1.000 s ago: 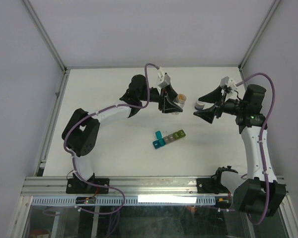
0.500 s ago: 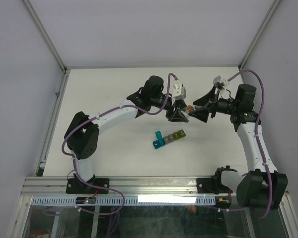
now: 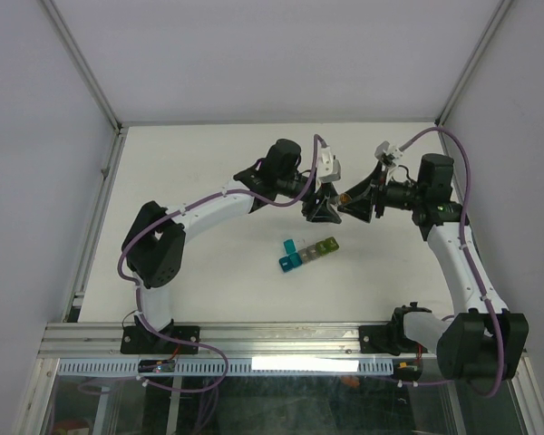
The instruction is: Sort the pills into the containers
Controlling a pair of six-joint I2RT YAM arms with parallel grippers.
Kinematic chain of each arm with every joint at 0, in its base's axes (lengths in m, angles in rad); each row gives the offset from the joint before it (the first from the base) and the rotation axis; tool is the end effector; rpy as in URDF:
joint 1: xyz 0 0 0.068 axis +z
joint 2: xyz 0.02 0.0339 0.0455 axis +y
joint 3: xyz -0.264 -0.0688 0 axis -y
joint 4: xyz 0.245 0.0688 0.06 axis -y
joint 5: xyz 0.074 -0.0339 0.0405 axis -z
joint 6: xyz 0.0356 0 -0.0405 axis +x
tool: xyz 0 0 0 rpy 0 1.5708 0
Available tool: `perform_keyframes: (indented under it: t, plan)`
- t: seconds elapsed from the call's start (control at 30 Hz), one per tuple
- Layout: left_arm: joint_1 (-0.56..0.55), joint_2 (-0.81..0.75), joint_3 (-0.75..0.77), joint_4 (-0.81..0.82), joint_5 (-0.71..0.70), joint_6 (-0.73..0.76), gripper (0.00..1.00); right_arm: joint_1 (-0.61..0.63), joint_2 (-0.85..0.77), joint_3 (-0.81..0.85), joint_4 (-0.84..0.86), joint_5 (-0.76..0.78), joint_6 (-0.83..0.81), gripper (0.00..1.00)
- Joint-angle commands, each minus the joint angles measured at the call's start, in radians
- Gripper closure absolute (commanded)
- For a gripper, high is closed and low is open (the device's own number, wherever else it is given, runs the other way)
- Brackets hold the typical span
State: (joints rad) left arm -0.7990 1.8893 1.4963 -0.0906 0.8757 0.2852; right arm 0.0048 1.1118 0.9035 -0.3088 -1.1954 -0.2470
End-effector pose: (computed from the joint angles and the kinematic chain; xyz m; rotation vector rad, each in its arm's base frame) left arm 0.2856 -0.3327 0.2808 1.5146 1.4194 -1.2111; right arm 0.2307 0.0342 0.3152 -0.9072 1.6491 1.0596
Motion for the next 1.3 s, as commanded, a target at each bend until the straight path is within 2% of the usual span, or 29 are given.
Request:
perform_keyframes:
  t: [0.0, 0.13, 0.2, 0.4, 0.5, 0.57, 0.67, 0.77, 0.83, 0.93, 1.03, 1.27]
  plan:
    - [-0.007, -0.01, 0.051, 0.023, -0.005, 0.03, 0.92, 0.019, -0.007, 0.033, -0.004, 0.021, -0.028, 0.44]
    - [-0.006, -0.011, 0.051, 0.023, -0.017, 0.028, 0.92, 0.023, -0.004, 0.032, -0.008, 0.028, -0.032, 0.42]
    - [-0.006, -0.009, 0.052, 0.023, -0.021, 0.026, 0.92, 0.027, -0.006, 0.032, -0.014, 0.037, -0.045, 0.44]
    - [-0.007, -0.001, 0.062, 0.023, -0.026, 0.016, 0.91, 0.04, 0.007, 0.039, -0.048, 0.051, -0.09, 0.59]
    - [-0.006, 0.002, 0.067, 0.023, -0.027, 0.01, 0.85, 0.04, 0.008, 0.048, -0.051, 0.043, -0.088, 0.75]
    - [-0.007, 0.004, 0.072, 0.023, -0.023, 0.008, 0.72, 0.029, 0.009, 0.054, -0.035, 0.013, -0.052, 0.84]
    - [-0.003, 0.002, 0.068, 0.045, -0.022, -0.004, 0.37, -0.021, 0.005, 0.047, 0.065, -0.067, 0.076, 0.91]
    - [0.01, -0.012, 0.015, 0.142, -0.025, -0.055, 0.1, -0.067, -0.022, 0.014, 0.185, -0.105, 0.194, 0.94]
    - [0.021, -0.023, -0.019, 0.209, -0.016, -0.084, 0.02, -0.083, -0.04, -0.008, 0.253, -0.119, 0.262, 0.94]
    - [0.034, -0.036, -0.059, 0.31, -0.002, -0.146, 0.01, -0.096, -0.044, -0.016, 0.284, -0.128, 0.301, 0.95]
    - [0.042, -0.046, -0.117, 0.478, -0.004, -0.231, 0.01, -0.097, -0.035, -0.02, 0.295, -0.132, 0.313, 0.95]
    - [0.043, -0.04, -0.127, 0.543, -0.006, -0.299, 0.02, -0.097, -0.042, -0.031, 0.301, -0.11, 0.296, 0.96]
